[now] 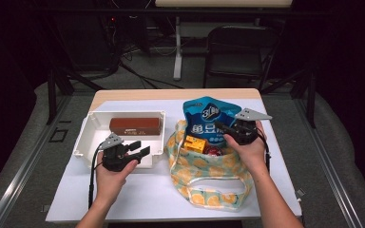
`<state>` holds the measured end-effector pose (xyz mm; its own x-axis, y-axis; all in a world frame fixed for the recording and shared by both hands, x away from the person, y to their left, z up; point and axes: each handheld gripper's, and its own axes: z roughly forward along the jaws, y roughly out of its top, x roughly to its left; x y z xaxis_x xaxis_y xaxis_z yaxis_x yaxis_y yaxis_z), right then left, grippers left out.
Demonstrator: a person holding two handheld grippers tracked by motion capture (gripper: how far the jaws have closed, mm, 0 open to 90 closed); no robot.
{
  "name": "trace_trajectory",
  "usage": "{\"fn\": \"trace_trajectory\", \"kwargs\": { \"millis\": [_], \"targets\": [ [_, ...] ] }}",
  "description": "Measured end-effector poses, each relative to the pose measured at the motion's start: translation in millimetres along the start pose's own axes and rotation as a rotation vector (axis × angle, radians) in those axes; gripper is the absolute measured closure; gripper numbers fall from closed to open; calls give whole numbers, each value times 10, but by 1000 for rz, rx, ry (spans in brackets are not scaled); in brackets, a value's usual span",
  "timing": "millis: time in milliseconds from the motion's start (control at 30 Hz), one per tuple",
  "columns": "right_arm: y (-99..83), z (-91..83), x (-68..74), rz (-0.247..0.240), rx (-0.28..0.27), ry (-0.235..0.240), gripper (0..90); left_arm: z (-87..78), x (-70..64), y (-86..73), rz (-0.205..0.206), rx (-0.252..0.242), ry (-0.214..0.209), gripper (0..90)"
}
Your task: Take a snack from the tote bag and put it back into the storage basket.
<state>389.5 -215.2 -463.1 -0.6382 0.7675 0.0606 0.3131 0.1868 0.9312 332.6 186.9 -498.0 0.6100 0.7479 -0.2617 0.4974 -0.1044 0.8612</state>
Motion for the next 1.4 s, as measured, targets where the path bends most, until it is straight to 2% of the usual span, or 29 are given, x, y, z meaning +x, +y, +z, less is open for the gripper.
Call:
{"fn": "trace_trajectory", "kwargs": {
  "millis": [100,300,400,600,767,1067,1200,1267,1300,1400],
  "targets": [
    [19,-18,41,-10,16,-8,893,4,-9,0,-1,-4,-1,499],
    [129,-83,128,12,-9,-43,899,-8,-27,29,-1,-16,-10,499],
    [206,-134,128,25,-28,-46,899,-18,-31,52,1,-22,-13,497],
    [375,-259,179,10,-57,-49,899,-30,-38,103,-1,-28,-15,496],
    [504,-341,169,20,-77,-54,899,-10,-61,166,12,-38,-19,494],
    [697,-419,242,23,-108,-63,899,8,-103,279,31,-81,-32,478],
    [750,-415,273,25,-118,-58,899,0,-117,338,67,-105,-59,462],
    [774,-410,292,28,-121,-55,899,-8,-130,375,76,-103,-79,458],
    [787,-408,301,29,-121,-51,899,-11,-135,389,81,-100,-92,490],
    [826,-400,337,27,-128,-45,899,-30,-164,453,83,-113,-98,482]
  ]
}}
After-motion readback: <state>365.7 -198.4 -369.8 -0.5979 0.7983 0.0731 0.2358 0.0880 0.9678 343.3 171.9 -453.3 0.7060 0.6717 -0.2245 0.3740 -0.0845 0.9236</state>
